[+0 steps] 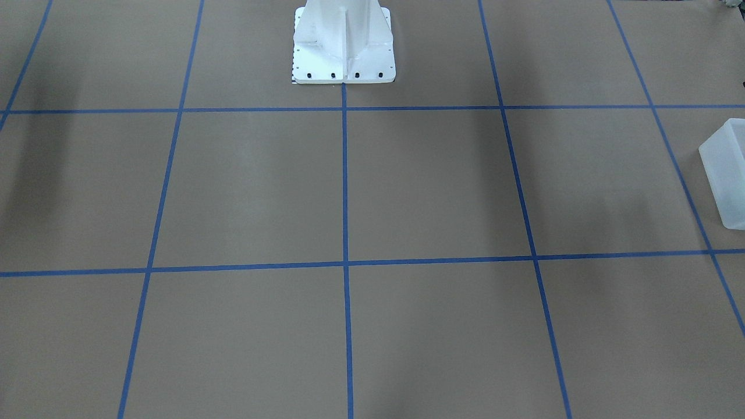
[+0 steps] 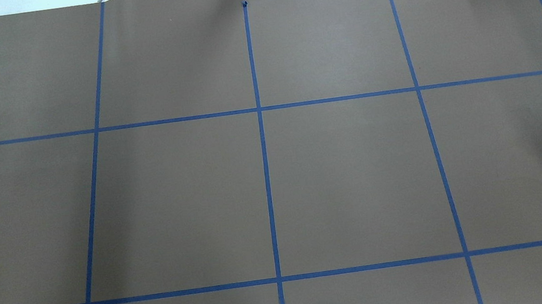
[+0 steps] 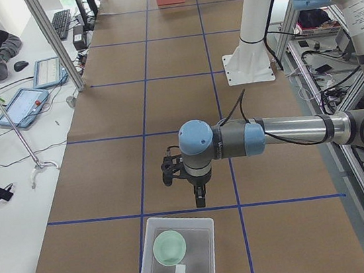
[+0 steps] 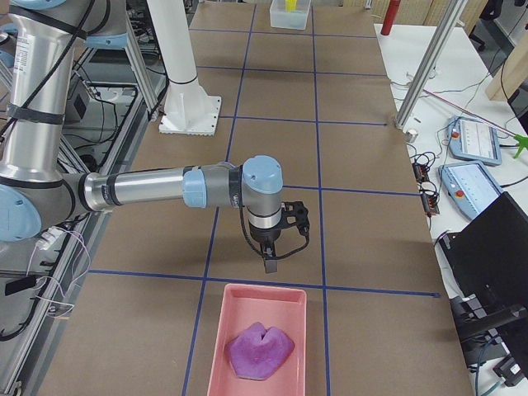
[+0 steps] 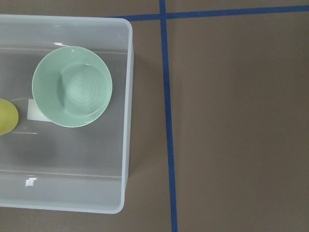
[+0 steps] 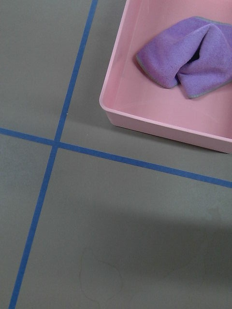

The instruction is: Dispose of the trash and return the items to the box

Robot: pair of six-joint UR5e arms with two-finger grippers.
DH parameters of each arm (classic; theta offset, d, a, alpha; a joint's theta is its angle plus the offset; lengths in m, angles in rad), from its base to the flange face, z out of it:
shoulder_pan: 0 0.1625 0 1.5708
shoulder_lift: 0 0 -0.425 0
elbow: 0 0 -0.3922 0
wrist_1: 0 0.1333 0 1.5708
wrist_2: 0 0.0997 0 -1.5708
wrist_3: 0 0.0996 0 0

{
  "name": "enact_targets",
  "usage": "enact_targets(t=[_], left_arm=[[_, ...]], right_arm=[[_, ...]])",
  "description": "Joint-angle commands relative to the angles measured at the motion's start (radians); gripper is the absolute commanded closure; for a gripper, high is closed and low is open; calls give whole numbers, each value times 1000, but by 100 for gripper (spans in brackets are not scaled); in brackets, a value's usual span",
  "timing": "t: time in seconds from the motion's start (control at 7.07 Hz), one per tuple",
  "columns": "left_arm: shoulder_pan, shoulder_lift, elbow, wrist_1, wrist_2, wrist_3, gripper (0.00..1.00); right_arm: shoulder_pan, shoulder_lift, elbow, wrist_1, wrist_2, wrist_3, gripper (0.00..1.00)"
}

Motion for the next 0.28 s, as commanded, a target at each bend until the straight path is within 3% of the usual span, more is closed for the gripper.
enact_targets(t=[0.0, 0.14], left_arm=[[0, 0, 0, 0, 0, 0, 2], [0, 0, 0, 0, 0, 0, 2]], right_arm=[[0, 0, 1, 2, 0, 0, 0], [0, 0, 1, 2, 0, 0, 0]])
